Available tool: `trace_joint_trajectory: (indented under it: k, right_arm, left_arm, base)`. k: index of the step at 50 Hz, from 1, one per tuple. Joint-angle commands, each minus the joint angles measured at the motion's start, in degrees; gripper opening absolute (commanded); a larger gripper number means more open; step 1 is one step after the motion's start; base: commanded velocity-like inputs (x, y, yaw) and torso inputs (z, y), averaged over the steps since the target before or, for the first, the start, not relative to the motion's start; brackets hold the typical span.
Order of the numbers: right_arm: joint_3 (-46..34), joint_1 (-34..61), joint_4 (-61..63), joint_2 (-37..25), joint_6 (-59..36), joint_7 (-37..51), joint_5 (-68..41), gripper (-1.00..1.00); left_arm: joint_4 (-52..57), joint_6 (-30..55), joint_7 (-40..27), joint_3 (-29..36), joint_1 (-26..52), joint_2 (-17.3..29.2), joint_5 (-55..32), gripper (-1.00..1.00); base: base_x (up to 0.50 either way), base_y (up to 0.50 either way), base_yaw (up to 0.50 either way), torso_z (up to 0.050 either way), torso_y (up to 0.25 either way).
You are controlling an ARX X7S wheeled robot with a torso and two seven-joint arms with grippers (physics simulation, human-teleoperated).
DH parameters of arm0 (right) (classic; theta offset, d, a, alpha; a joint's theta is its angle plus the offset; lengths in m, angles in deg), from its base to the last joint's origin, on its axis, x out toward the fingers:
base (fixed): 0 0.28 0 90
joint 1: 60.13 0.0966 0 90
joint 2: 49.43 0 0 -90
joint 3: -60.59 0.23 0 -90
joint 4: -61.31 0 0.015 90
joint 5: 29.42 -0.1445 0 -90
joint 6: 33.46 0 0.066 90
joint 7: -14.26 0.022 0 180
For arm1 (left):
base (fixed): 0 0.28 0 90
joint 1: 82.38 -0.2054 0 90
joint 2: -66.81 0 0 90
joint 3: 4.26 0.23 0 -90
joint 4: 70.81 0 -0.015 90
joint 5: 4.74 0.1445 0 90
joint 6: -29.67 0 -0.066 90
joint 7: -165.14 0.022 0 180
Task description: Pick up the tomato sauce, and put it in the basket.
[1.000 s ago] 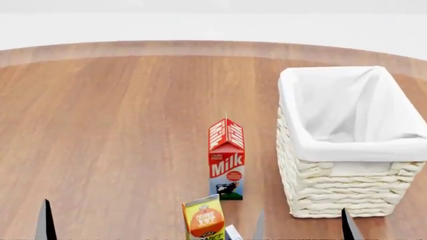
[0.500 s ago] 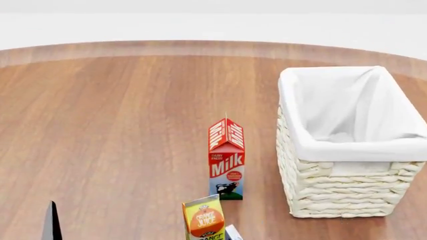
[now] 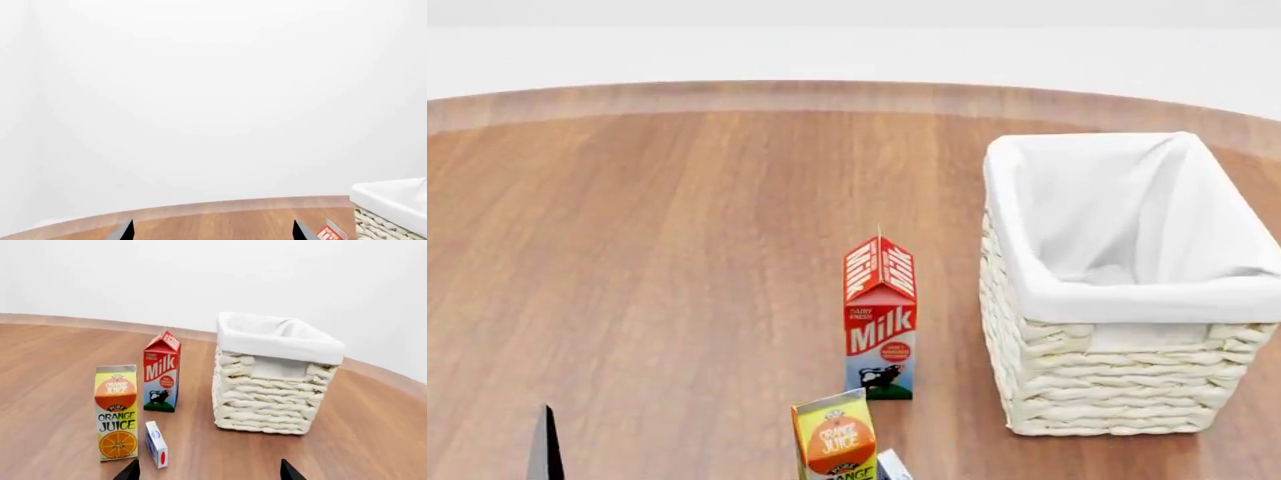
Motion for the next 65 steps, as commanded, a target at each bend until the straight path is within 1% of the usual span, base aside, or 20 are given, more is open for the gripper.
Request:
trace_joint_trajectory:
  k: [1,18,30,33,50,65]
  right_arm:
    - [2.17,-2.21,-6.74,5.55,3.48,-7.67,1.68,1.0]
    - [0.29,-2.18,-12.61,5.39,5.69,-6.73,2.64,1.0]
    - [-2.47,-0.21,-13.92,2.95,6.18,-3.73,3.25,1.0]
    - [-3.46,0.63,-14.73,2.55,8.28,-2.91,5.12,1.0]
    - [-6.16,7.6,-22.86,1.41,9.6,0.25,5.25,1.0]
    - [-9.43,12.63,-30.06,0.58,10.32,1.08,5.57,1.0]
  left_arm:
    - [-0.14,0.2,-0.57,0.8,0.22,0.31,0.36,1.0]
    - [-0.59,-0.05,-1.23,1.37,0.3,0.9,0.12,1.0]
    - [-0.99,-0.24,-1.56,1.58,0.44,1.3,-0.49,1.0]
    - [-0.98,-0.28,-1.65,1.67,0.42,1.41,-0.53,1.0]
    - [-1.15,-0.27,-2.15,2.29,0.53,1.95,-0.74,1.0]
    - [-1.47,-0.38,-2.46,2.59,0.8,2.43,-1.31,1.0]
  base:
    - [0.0,0.0,0.0,0.0,0.0]
    - [0.0,0.0,0.0,0.0,0.0]
    - [0.0,0.0,0.0,0.0,0.0]
    - [0.0,0.0,0.0,0.0,0.0]
    - [0.0,0.0,0.0,0.0,0.0]
    - [0.0,0.0,0.0,0.0,0.0]
